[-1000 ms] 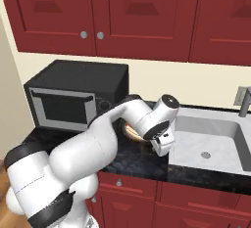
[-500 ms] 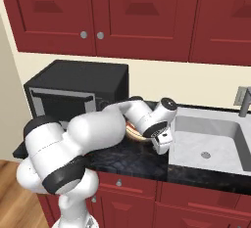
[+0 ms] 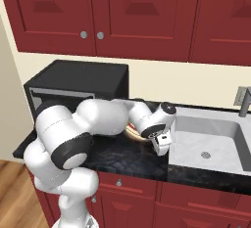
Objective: Dump the hot dogs from the bowl so the bowl can be washed. Place the bowl in the sink after clearing the leftovers.
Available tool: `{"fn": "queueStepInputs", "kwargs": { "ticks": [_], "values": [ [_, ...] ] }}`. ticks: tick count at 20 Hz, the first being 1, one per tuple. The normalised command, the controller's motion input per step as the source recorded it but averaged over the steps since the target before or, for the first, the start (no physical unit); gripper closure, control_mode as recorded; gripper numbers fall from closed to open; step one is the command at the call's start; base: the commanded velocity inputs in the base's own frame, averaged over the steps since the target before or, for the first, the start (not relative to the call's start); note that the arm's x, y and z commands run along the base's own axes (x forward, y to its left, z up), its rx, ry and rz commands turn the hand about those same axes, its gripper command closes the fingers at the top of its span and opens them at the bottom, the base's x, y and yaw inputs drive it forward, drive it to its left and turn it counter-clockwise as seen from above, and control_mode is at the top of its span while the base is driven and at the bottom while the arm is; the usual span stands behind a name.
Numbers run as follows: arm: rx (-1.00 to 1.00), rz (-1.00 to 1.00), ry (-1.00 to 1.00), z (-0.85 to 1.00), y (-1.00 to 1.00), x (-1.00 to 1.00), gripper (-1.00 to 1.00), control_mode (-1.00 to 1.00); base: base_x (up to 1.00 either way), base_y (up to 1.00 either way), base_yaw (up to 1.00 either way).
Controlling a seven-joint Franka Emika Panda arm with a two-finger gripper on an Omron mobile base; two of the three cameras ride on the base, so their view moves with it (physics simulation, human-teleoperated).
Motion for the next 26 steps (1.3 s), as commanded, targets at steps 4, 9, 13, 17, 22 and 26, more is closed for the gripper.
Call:
{"fn": "queueStepInputs", "kwargs": {
  "ticks": [4, 9, 13, 17, 22, 26],
  "values": [
    [0.0, -0.03, 0.0, -0.07, -0.01, 0.23, -1.0, -1.0, 0.0, 0.0, 0.0],
    [0.0, -0.03, 0.0, -0.18, 0.0, 0.17, -1.0, -1.0, 0.0, 0.0, 0.0],
    [0.0, -0.03, 0.03, -0.18, 0.0, 0.18, 1.0, -1.0, 0.0, 0.0, 0.0],
    [0.0, 0.0, 0.0, -0.01, 0.0, 0.0, 1.0, -1.0, 0.0, 0.0, 0.0],
    [0.0, 0.0, 0.0, 0.0, 0.0, -0.09, 1.0, -1.0, 0.0, 0.0, 0.0],
    [0.0, 0.0, -0.14, 0.01, 0.09, -0.54, 1.0, -1.0, 0.0, 0.0, 0.0]
  ]
}}
